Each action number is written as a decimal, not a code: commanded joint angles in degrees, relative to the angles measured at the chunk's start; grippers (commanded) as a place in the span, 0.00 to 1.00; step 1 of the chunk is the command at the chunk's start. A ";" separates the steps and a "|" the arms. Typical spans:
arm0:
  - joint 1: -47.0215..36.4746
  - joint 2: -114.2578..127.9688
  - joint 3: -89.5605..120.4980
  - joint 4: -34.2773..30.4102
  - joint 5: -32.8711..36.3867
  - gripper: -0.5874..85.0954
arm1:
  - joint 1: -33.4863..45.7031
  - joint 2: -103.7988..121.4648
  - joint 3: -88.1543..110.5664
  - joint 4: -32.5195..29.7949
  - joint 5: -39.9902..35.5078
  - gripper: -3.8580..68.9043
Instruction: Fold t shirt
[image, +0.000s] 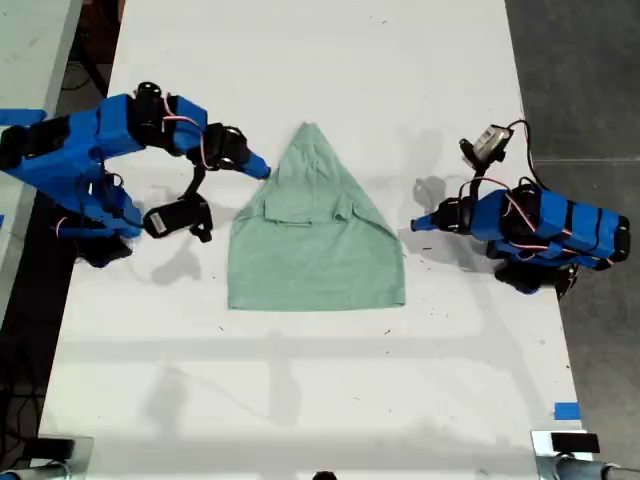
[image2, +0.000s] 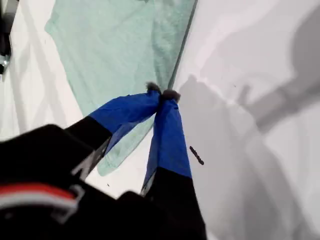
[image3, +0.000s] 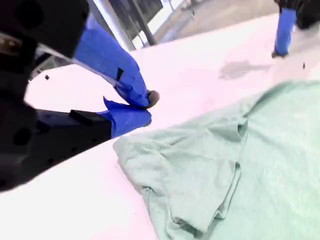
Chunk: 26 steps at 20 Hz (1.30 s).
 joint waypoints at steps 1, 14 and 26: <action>1.49 33.49 44.82 -22.94 -6.59 0.00 | 0.00 0.97 3.25 -0.09 -0.44 0.07; 3.25 80.33 79.63 -16.26 -8.44 0.00 | 0.70 0.97 3.34 1.23 2.37 0.07; 3.43 80.33 79.80 -16.26 -8.61 0.00 | 0.62 0.97 3.34 0.79 1.41 0.07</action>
